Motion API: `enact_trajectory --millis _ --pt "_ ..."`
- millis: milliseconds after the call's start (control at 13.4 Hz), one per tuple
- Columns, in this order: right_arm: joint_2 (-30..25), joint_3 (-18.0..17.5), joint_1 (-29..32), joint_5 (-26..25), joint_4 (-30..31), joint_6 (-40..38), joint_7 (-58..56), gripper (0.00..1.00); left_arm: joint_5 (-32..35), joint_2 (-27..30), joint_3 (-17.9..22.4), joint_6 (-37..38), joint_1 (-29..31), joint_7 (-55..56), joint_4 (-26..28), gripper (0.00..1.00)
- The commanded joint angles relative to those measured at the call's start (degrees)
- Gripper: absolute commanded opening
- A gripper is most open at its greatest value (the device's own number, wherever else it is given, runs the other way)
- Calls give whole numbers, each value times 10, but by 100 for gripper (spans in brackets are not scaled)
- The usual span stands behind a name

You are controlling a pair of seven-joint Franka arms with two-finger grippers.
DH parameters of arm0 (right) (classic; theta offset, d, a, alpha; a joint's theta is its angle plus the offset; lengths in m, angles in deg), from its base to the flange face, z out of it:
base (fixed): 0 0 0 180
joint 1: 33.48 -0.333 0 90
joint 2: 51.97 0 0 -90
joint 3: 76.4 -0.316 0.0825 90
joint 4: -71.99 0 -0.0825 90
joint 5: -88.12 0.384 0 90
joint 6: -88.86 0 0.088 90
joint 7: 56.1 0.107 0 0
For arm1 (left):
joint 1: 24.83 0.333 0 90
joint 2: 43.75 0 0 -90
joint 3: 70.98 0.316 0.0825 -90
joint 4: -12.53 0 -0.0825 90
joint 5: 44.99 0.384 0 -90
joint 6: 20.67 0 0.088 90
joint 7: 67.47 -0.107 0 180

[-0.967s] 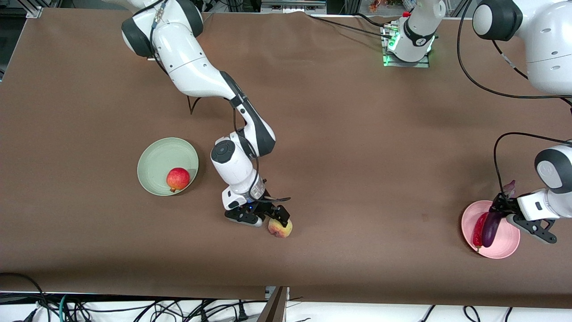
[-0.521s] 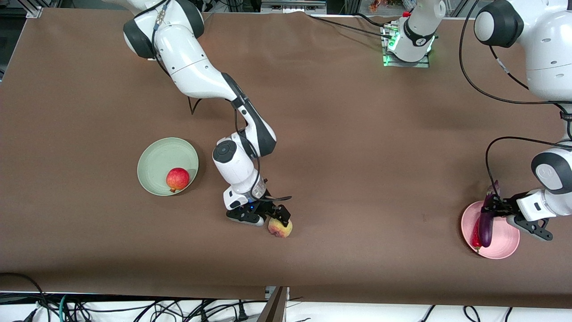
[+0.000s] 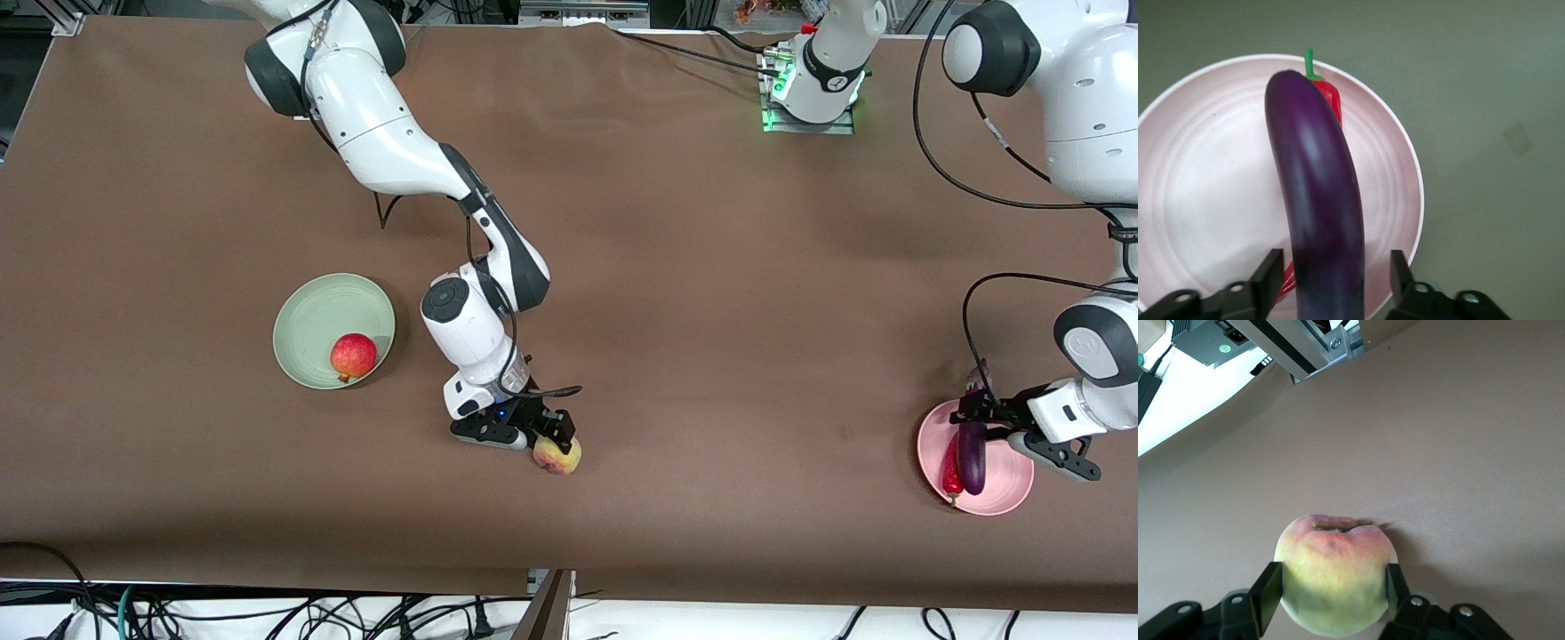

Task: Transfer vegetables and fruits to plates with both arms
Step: 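Lower the eggplant onto the pink plate while the right gripper grasps peach, then carry the peach onto the green plate with the right gripper and release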

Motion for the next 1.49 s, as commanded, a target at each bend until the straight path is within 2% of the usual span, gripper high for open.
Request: enact_trajectory --millis 0,149,372,595,744,893,1041,1264,1339,1413 --pt "-11 -16 11 9 -15 -35 -16 0 -15 2 -3 4 2 -4 -9 100" --pt "-46 -15 25 8 -12 -121 -17 0 -15 13 -7 8 -3 0 -9 100" --pt "-104 -14 48 9 -2 -269 -43 0 -10 34 -8 58 -10 48 -30 100" --pt "-160 -10 95 9 33 -381 -131 0 10 34 -2 135 -29 105 -78 100" --pt "-198 -9 143 9 72 -462 -241 0 37 35 -1 197 -42 154 -118 100" --pt "-247 -9 206 9 131 -512 -369 0 65 41 -1 253 -56 204 -152 100" --pt "-284 -9 257 9 178 -553 -459 0 91 70 -1 288 -69 247 -153 100" --pt "-312 -9 305 11 236 -587 -501 1 99 128 0 341 -75 280 -147 100" --pt "-323 -9 317 14 271 -581 -504 8 117 153 -3 351 -74 302 -147 100" --pt "-324 -9 326 16 292 -572 -517 34 134 180 -4 374 -78 321 -142 100"
